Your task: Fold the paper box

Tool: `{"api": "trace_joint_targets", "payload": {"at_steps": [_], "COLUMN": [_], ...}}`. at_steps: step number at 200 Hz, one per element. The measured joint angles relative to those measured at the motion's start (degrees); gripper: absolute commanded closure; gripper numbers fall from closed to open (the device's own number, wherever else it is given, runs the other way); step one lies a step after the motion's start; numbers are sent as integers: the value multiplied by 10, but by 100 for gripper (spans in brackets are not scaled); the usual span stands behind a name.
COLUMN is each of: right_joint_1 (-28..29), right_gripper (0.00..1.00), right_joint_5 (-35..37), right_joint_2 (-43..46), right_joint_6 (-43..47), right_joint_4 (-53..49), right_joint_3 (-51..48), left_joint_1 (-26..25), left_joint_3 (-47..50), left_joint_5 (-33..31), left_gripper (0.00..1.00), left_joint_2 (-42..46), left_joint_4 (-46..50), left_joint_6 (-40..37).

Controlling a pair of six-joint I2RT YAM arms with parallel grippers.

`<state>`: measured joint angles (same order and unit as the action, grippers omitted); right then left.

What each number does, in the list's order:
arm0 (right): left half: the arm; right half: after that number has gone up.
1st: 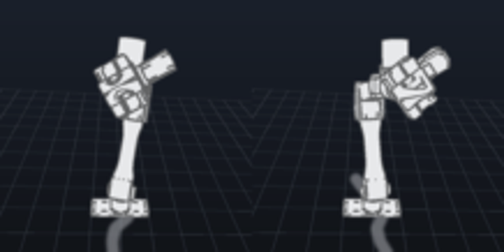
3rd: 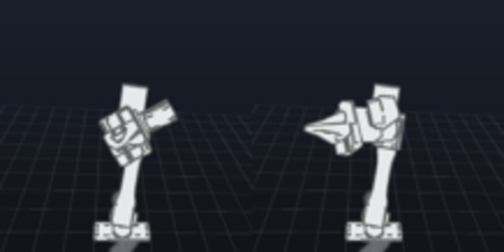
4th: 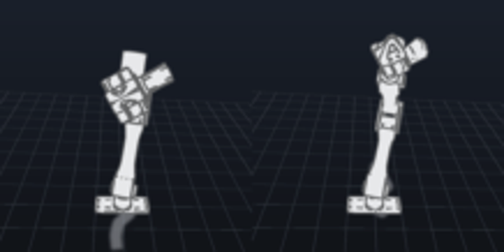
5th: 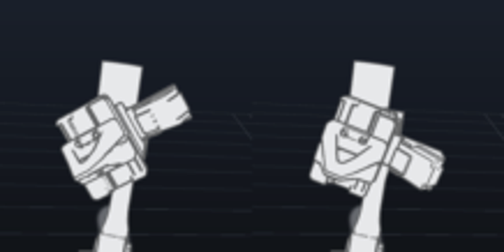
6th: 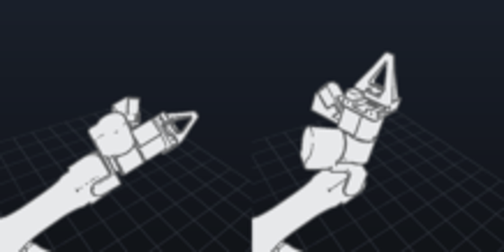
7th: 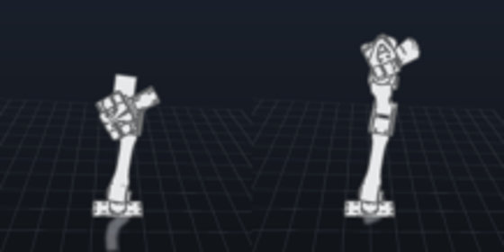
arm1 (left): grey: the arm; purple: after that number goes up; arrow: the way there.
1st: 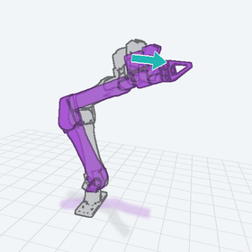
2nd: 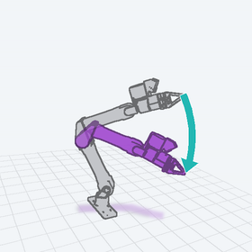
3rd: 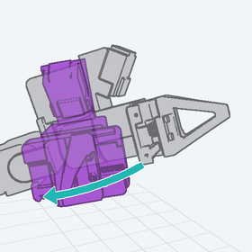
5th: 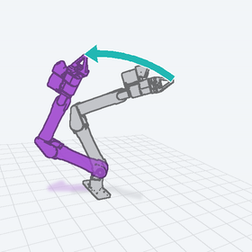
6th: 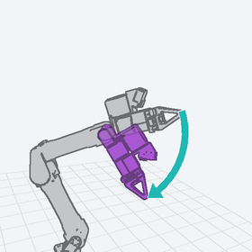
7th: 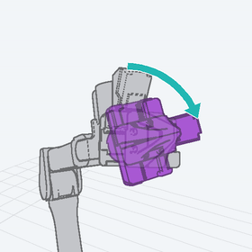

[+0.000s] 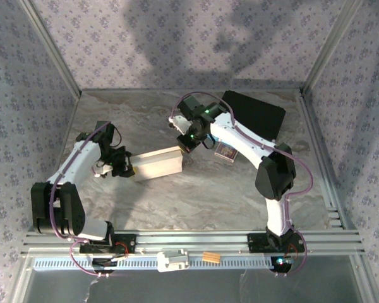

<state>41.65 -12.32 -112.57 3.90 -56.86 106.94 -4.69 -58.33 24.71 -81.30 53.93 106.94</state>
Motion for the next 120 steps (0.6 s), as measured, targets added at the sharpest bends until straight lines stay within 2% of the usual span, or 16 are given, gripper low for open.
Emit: {"api": "trace_joint_targets", "payload": {"at_steps": [43, 120], "right_joint_1": [15, 22], "right_gripper": [100, 100], "right_joint_5": [36, 52], "right_joint_2": [-2, -7], "right_joint_6": [-94, -229], "right_joint_4": [-2, 0], "right_joint_3": [6, 14], "left_joint_1": [2, 2], "left_joint_3": [0, 0], "left_joint_5": [2, 4], "left_gripper": [90, 90], "left_joint_2": [-5, -6], "left_joint_4": [0, -1], "left_joint_6": [0, 0]}}
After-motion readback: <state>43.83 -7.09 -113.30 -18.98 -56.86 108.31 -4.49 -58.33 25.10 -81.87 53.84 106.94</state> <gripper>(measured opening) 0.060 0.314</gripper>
